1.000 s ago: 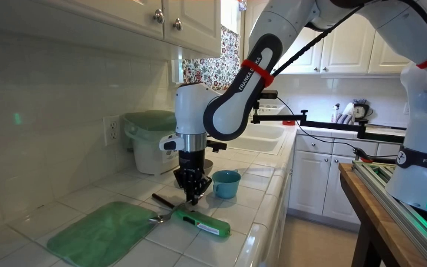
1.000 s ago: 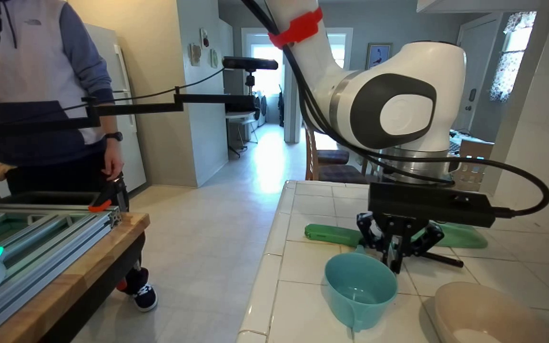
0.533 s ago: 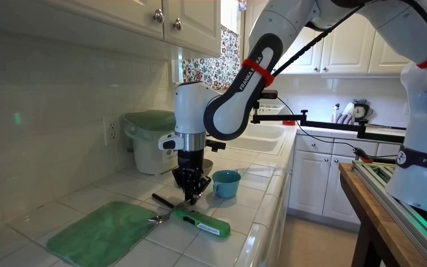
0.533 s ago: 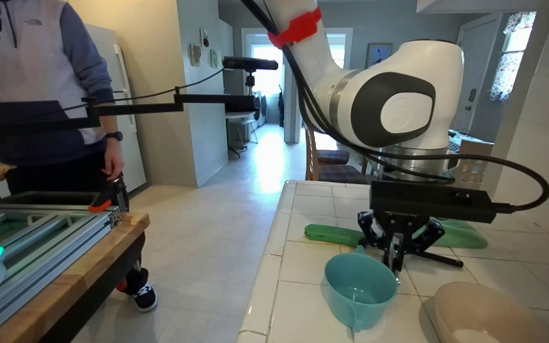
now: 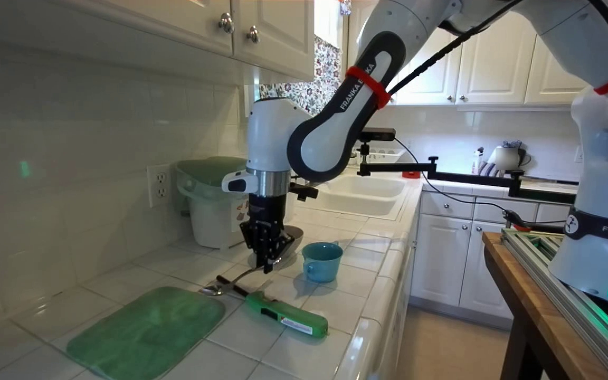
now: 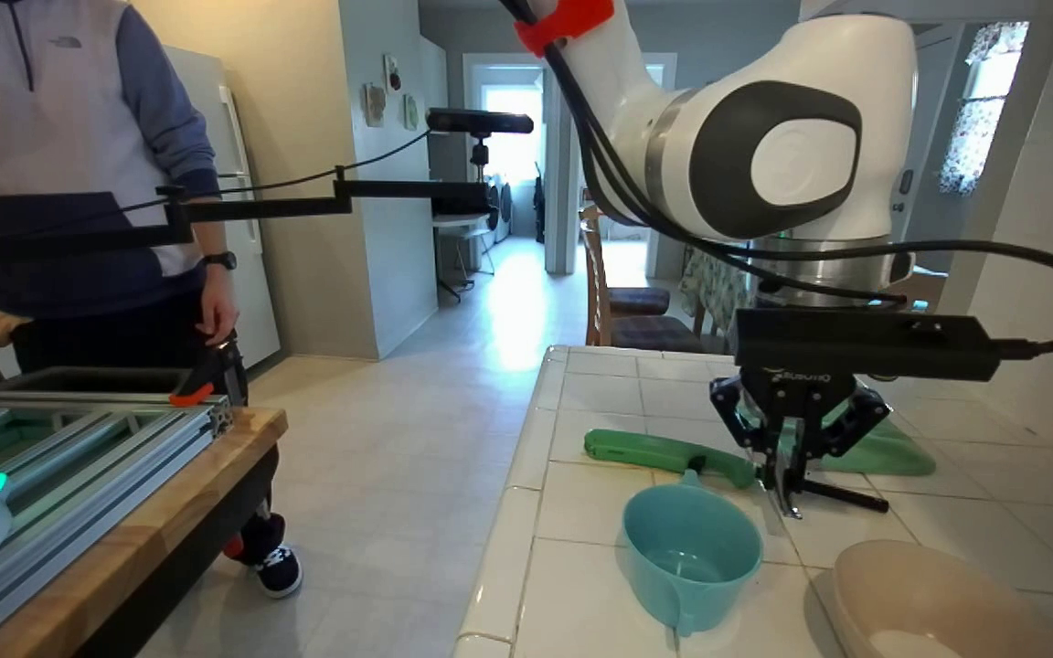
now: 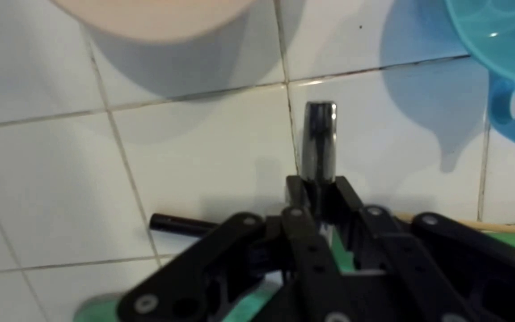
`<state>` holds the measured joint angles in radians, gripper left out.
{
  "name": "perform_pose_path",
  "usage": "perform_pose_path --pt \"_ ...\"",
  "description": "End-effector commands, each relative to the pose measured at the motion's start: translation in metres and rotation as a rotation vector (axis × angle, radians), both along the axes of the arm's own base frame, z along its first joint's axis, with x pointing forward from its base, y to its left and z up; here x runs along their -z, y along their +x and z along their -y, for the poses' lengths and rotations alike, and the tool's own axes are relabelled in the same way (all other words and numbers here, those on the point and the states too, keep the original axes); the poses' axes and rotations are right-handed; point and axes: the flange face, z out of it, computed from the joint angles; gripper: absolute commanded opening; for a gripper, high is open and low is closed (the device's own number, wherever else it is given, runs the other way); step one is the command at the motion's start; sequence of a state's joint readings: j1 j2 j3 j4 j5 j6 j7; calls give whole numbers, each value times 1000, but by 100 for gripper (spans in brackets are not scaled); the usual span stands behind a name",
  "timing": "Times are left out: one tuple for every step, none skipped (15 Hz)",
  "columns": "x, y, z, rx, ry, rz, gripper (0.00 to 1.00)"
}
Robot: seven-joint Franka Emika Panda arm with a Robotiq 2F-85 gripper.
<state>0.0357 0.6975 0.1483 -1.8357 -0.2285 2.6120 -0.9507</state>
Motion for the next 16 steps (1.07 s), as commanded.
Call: perform_pose_path --pt "-24 -4 8 -6 -19 10 5" --pt "-31 -4 11 4 -27 15 5" --pt "-40 -4 16 22 -32 22 5" --pt "-47 -3 21 41 -35 23 5" --pt "-55 -2 29 64 -38 31 5" --pt "-62 -1 38 106 -46 43 5" --pt "-67 0 44 120 -44 48 5" --pt "-71 0 53 151 -53 54 5" --pt "-73 0 60 179 -59 57 5" --pt "-75 -1 65 197 -59 54 5" --pt "-75 -2 71 229 -66 54 5" --pt "-74 -3 75 276 -71 56 5" --pt "-72 -5 78 307 -73 53 5" --pt "-70 -8 80 343 -72 49 5" --pt "-67 -11 82 385 -75 49 5" --pt "-65 -15 82 419 -71 45 5"
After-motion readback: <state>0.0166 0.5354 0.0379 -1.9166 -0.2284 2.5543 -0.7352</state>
